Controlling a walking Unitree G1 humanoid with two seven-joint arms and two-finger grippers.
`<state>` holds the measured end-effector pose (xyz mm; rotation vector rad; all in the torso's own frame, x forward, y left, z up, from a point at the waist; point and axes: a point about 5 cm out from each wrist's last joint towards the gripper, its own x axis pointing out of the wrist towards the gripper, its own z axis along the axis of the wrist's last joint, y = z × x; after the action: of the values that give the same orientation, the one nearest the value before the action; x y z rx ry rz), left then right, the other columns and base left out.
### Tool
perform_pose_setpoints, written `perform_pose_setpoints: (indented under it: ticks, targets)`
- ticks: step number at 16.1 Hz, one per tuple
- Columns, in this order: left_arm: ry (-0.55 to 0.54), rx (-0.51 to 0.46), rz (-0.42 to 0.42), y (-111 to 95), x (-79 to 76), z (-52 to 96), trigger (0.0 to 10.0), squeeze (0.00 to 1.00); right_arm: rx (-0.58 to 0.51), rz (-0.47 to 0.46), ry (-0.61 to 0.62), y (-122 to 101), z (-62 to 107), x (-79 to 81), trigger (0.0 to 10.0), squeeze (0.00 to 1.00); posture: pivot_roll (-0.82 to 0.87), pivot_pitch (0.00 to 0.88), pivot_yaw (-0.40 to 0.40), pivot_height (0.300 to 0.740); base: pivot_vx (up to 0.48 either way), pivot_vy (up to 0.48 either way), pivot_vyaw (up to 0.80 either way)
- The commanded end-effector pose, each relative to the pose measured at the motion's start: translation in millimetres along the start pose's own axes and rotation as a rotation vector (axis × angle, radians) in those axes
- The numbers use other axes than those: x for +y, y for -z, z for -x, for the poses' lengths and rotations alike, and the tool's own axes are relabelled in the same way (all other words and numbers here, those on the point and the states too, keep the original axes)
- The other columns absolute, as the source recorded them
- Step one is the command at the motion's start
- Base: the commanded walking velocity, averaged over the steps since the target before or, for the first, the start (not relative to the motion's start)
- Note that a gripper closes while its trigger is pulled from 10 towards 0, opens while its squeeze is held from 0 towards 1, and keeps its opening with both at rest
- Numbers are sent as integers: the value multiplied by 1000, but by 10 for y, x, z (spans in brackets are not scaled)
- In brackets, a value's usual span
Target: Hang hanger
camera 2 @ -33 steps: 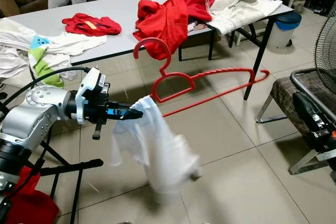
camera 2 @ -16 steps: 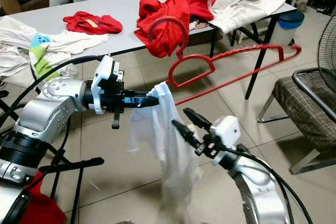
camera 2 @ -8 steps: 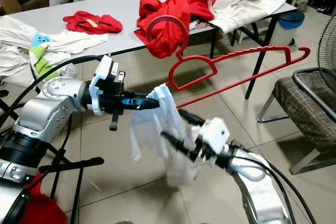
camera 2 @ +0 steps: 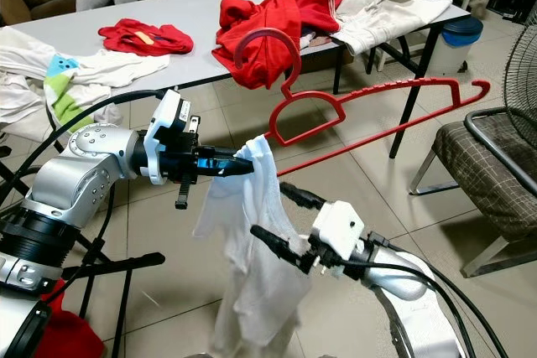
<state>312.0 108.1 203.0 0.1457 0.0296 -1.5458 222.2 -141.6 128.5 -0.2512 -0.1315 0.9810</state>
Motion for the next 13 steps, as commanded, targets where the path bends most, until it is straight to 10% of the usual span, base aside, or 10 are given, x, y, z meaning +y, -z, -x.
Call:
perform_pose_setpoints:
  ticks: [1,13]
  targets:
    - [-11,10,-45,-102,28,28,0,0,-33,22,-34,-104,-72,29,10000,0,-131,0,137,740,0,0,0]
    - [-65,33,-42,-50,86,70,0,0,1,-37,-27,-97,52,136,10000,0,-131,0,138,740,0,0,0]
